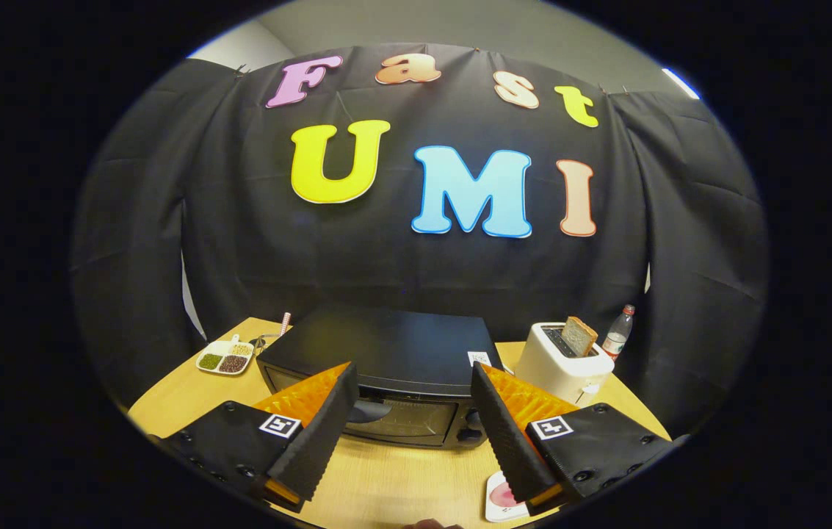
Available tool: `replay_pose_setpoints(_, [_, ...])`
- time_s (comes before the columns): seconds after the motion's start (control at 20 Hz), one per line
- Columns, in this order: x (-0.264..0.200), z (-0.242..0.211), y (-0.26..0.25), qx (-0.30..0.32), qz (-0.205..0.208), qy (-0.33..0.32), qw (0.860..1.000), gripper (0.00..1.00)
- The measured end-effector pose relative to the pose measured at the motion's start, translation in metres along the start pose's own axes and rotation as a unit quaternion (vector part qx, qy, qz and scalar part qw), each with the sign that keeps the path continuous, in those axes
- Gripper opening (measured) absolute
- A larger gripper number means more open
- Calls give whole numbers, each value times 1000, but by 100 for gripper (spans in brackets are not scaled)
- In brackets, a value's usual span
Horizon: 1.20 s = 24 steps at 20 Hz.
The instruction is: Open the toaster oven, put the food inside, and close the toaster oven door.
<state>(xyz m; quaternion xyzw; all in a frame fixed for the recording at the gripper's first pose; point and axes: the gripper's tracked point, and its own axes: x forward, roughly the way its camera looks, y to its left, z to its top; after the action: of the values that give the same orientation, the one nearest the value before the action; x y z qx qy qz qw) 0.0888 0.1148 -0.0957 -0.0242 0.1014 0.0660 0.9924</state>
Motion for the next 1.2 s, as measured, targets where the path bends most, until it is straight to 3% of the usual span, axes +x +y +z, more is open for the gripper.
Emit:
replay_pose_setpoints(0.2, [13, -12, 9, 17, -13, 22, 1000, 98])
replay_pose_setpoints(0.6, [61, -36, 36, 52, -1, 62, 997, 98])
replay_pose_setpoints(1.2, [95, -63, 57, 24, -8, 104, 994, 98])
